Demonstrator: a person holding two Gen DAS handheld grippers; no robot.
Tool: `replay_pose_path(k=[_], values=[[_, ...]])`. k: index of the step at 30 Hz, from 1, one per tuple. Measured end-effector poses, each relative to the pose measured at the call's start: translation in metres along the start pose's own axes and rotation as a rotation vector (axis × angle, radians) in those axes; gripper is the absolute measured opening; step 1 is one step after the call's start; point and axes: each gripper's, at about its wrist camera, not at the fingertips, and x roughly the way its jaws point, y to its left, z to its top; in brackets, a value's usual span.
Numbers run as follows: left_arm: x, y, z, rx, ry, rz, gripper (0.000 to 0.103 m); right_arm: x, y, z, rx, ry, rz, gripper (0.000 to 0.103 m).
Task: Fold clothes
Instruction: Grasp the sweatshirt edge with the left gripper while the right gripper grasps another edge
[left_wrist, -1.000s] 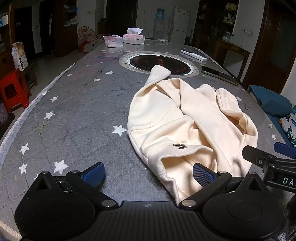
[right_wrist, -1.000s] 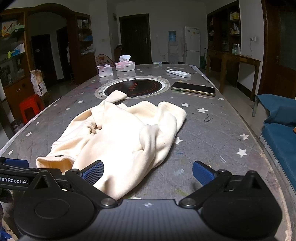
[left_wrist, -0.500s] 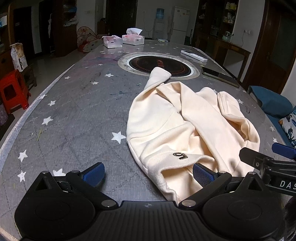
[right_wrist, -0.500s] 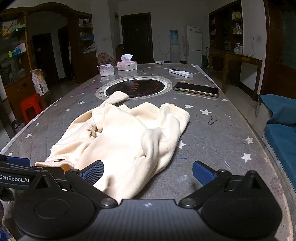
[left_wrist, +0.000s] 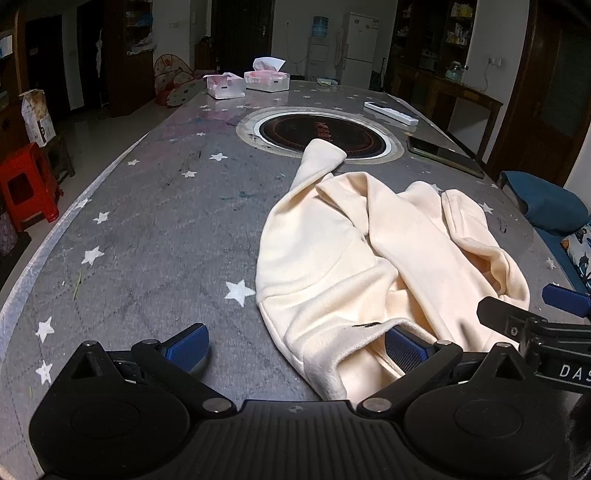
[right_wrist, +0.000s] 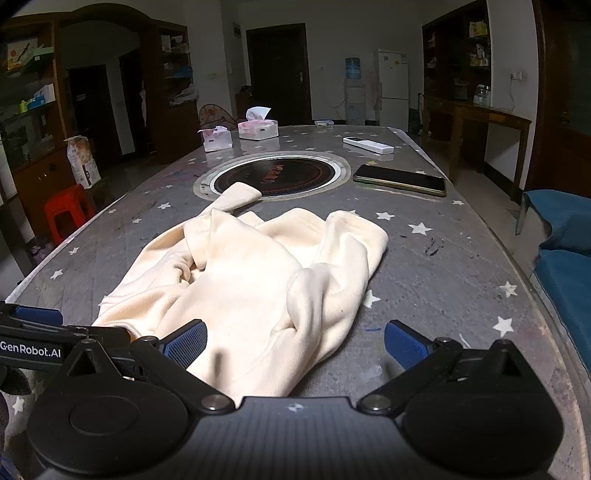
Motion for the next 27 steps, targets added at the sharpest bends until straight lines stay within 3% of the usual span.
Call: replay_pose_path(k=[16,27], values=[[0.006,0.011,0.032,0.045,-0.038,0.021,0.103,0.024,0.014,0.041,-0.077,-0.037,0.068,0.102],[0.046,0.034,0.061,0.04,-0.029,0.105,0.103,0.074,0.02,0.073,-0.112,0.039,0.151,0.081]])
